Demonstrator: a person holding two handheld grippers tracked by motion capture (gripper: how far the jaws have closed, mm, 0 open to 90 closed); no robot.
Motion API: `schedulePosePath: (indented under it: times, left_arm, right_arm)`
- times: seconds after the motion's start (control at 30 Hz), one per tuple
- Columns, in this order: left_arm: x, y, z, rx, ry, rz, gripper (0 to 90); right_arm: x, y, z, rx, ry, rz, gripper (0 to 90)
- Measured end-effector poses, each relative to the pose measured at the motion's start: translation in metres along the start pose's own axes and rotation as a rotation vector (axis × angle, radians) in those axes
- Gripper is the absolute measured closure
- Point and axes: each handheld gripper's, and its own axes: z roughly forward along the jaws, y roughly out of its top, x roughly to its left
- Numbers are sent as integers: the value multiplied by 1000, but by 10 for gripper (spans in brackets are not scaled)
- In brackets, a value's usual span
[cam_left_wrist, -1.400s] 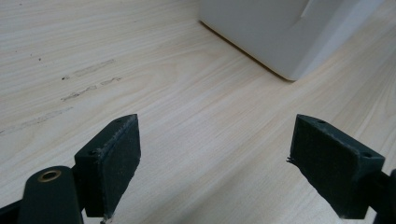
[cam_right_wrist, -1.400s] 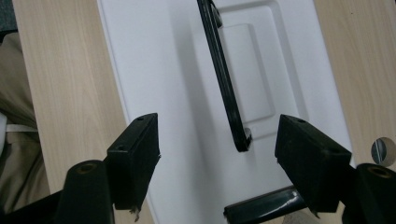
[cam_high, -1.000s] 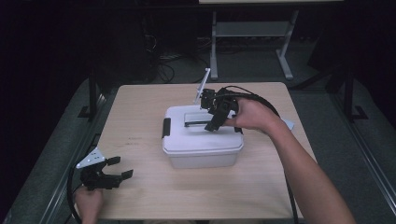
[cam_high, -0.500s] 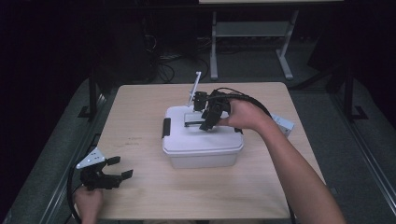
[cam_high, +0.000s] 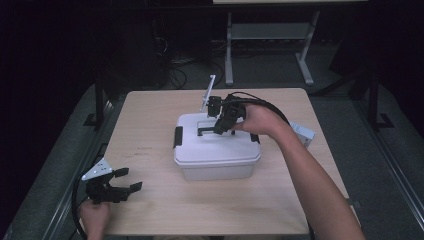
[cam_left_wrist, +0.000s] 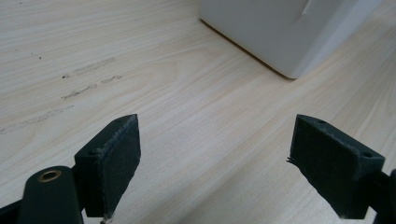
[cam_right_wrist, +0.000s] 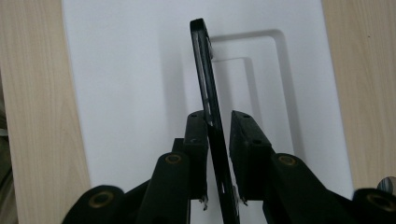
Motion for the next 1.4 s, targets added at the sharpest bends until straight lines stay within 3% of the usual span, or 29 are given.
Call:
schedulePosePath:
  times: [0.43, 0.7, 1.4]
  left_arm:
    - [1, 0, 0, 4, 2, 0, 155]
    - [1, 0, 0, 1, 5, 0, 156]
    - [2, -1, -1, 0, 8, -3, 156]
  right_arm:
    - [-8, -1, -1, -16, 32, -7, 807]
    - [-10, 2, -1, 5, 38, -19, 814]
    - [-12, 5, -3, -11, 44, -25, 843]
